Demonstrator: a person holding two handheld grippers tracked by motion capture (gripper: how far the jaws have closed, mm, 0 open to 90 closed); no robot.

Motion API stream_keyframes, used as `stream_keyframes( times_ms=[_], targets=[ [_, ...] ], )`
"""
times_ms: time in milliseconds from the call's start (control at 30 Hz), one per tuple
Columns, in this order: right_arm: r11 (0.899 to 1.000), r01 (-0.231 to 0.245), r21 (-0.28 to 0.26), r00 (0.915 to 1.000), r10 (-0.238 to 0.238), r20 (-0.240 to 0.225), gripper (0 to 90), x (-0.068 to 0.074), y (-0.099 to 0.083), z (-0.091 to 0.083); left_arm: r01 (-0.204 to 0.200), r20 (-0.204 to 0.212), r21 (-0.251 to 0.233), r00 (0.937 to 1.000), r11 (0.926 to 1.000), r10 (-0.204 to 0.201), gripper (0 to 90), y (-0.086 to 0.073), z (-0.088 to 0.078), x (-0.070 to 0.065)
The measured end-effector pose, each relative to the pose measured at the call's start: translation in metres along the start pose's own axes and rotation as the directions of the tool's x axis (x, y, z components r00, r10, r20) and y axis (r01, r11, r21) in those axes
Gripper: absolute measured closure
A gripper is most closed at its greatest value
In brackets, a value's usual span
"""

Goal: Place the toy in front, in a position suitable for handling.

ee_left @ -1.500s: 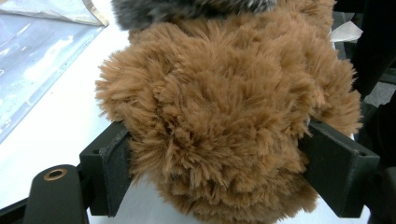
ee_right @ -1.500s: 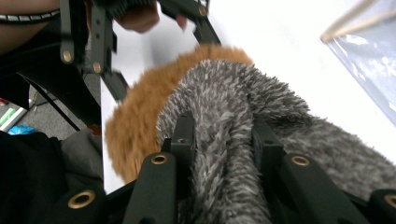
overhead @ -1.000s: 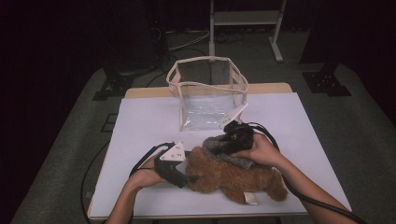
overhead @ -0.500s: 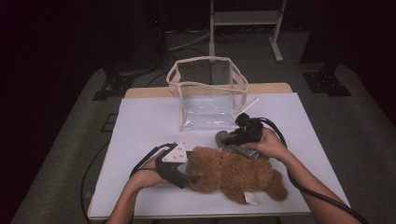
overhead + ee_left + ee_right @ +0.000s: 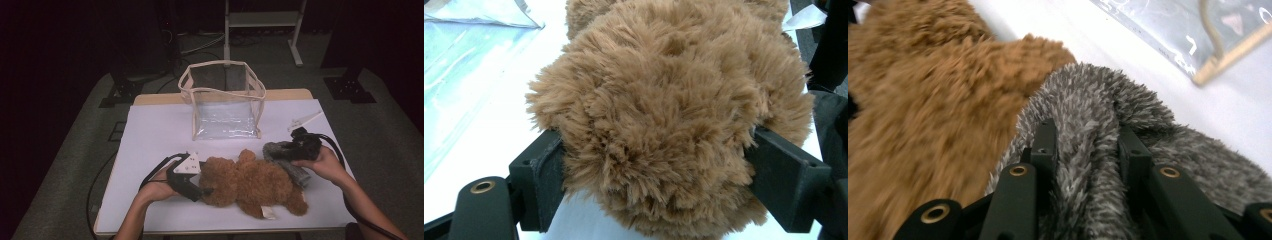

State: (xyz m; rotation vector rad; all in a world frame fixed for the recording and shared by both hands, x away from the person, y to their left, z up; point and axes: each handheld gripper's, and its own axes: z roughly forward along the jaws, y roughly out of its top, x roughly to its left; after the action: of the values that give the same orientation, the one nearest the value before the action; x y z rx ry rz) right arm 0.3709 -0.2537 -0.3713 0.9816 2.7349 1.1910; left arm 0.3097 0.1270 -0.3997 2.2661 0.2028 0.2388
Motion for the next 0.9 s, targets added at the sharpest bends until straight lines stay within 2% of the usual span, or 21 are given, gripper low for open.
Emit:
stream_keyframes(
  times_ms=[100,267,333,467,500,567,633,667,800,900],
  targets=[
    [1.000,-0.006,-0.029,0.9998,0.005,-0.018,67.5,0.005,-0.011,-0.014,-0.001,-0.004,-0.005,1.0000,1.0000,0.001,17.8,0.000,0.001,0.001],
    [0.997,0.051,-0.064,0.9972,-0.054,-0.051,67.5,0.029,-0.005,-0.026,0.008,-0.017,-0.015,0.9998,0.9999,-0.009,17.6,0.000,0.003,0.001],
    [0.993,0.089,-0.082,0.9924,-0.095,-0.079,67.5,0.041,0.004,-0.025,0.014,-0.023,-0.021,0.9996,0.9997,-0.015,17.4,0.000,0.004,0.002],
    [0.984,0.156,-0.085,0.9776,-0.166,-0.129,67.4,0.064,0.020,-0.012,0.026,-0.028,-0.031,0.9993,0.9992,-0.027,16.9,0.000,0.004,0.002],
    [0.981,0.175,-0.084,0.9737,-0.185,-0.133,67.4,0.069,0.023,-0.008,0.027,-0.026,-0.032,0.9993,0.9991,-0.028,16.9,-0.001,0.004,0.002],
    [0.974,0.213,-0.074,0.9694,-0.220,-0.109,67.4,0.077,0.026,0.000,0.033,-0.025,-0.036,0.9991,0.9988,-0.034,16.5,-0.002,0.004,0.003],
    [0.975,0.213,-0.064,0.9718,-0.218,-0.090,67.4,0.074,0.025,0.005,0.039,-0.016,-0.035,0.9991,0.9986,-0.039,15.8,-0.003,0.003,0.003],
    [0.977,0.204,-0.059,0.9760,-0.208,-0.064,67.4,0.069,0.022,0.006,0.043,-0.015,-0.037,0.9989,0.9984,-0.043,15.5,-0.003,0.003,0.003],
    [0.991,0.116,-0.073,0.9912,-0.120,-0.056,67.4,0.045,0.005,-0.003,0.048,0.012,-0.042,0.9988,0.9980,-0.048,13.5,-0.003,-0.001,0.003],
    [0.994,0.039,-0.103,0.9975,-0.045,-0.054,67.4,0.030,-0.016,-0.017,0.052,0.016,-0.042,0.9985,0.9978,-0.052,13.5,-0.003,0.000,0.003]
  ],
)
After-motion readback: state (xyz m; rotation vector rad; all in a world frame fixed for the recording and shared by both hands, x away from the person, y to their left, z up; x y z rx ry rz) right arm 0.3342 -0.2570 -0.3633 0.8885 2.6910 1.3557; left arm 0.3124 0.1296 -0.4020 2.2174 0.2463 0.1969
